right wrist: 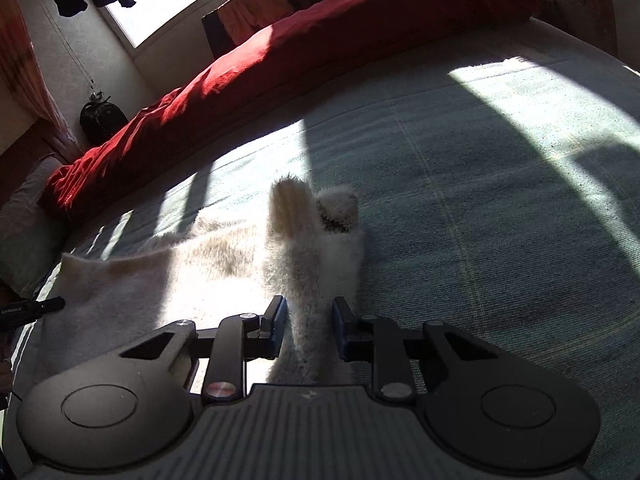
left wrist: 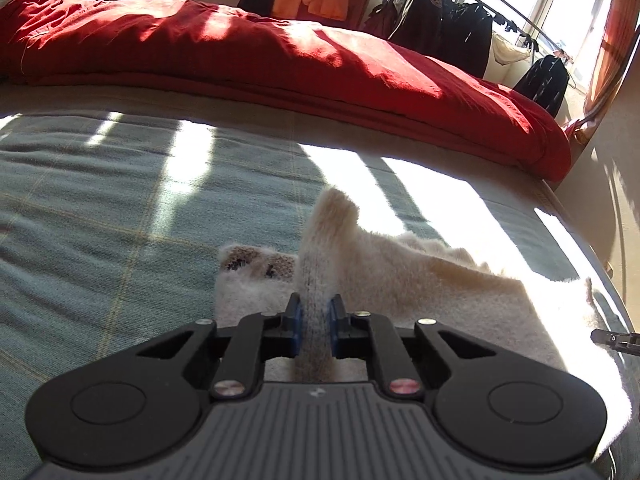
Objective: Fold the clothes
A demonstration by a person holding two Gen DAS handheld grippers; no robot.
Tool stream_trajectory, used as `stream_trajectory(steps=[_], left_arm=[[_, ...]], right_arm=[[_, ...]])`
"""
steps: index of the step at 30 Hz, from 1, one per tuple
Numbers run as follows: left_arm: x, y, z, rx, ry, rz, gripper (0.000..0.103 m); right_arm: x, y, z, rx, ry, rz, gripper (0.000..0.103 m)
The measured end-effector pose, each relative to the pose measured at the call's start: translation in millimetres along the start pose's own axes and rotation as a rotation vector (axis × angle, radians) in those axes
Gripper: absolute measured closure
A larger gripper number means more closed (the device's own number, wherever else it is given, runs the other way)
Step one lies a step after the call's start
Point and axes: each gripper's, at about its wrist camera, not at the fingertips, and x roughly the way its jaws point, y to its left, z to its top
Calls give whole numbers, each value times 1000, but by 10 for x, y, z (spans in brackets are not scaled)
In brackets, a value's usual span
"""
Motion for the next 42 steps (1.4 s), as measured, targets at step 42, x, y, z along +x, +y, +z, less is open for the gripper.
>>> stream_trajectory(steps=[42], left_arm=[[-628,-664,-951,228,215,-3,63]], right_arm=[[-539,952,-780,-312,145,-73,70]])
